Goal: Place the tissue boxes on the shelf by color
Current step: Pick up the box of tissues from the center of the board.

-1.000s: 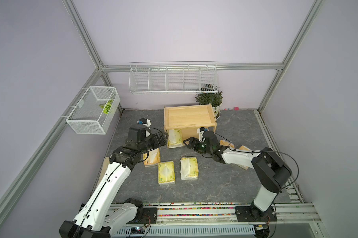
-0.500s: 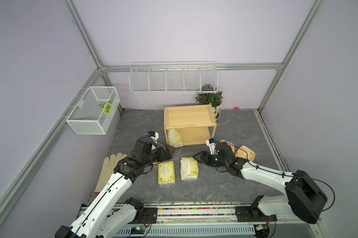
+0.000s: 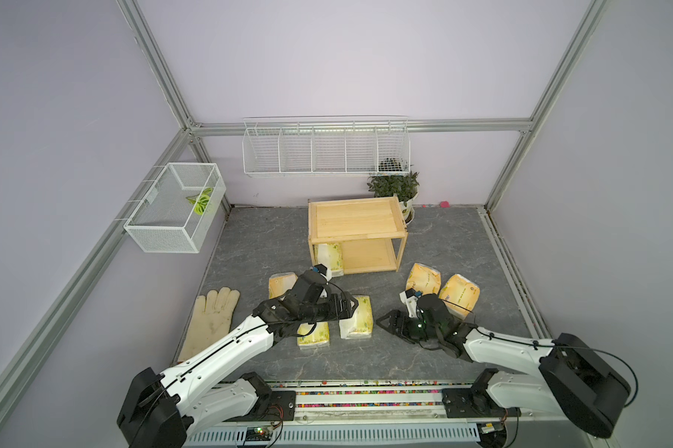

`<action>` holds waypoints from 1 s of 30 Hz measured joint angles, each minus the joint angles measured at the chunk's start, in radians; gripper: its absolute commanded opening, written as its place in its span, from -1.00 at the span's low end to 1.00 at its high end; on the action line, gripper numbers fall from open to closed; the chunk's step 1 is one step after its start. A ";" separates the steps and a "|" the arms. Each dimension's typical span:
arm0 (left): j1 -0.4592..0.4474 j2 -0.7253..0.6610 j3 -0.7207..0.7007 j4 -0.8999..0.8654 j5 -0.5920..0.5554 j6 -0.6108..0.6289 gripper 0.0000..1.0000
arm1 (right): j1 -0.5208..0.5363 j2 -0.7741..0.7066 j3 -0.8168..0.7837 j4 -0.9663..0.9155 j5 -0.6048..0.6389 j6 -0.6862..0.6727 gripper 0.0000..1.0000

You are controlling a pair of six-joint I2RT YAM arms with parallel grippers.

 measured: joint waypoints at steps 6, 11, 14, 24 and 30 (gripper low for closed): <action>-0.002 0.065 -0.029 0.047 -0.008 -0.011 1.00 | 0.003 0.010 -0.013 0.064 -0.012 0.023 0.58; -0.002 0.143 -0.031 0.106 -0.005 -0.011 1.00 | 0.015 0.070 -0.013 0.126 -0.024 0.034 0.58; -0.002 0.204 -0.032 0.145 0.000 -0.015 1.00 | 0.028 0.124 -0.013 0.171 -0.027 0.049 0.58; -0.002 0.293 -0.042 0.230 0.011 -0.022 1.00 | 0.061 0.240 0.021 0.303 -0.027 0.074 0.58; -0.002 0.328 -0.059 0.285 0.027 -0.034 1.00 | 0.065 0.325 0.050 0.395 -0.041 0.092 0.57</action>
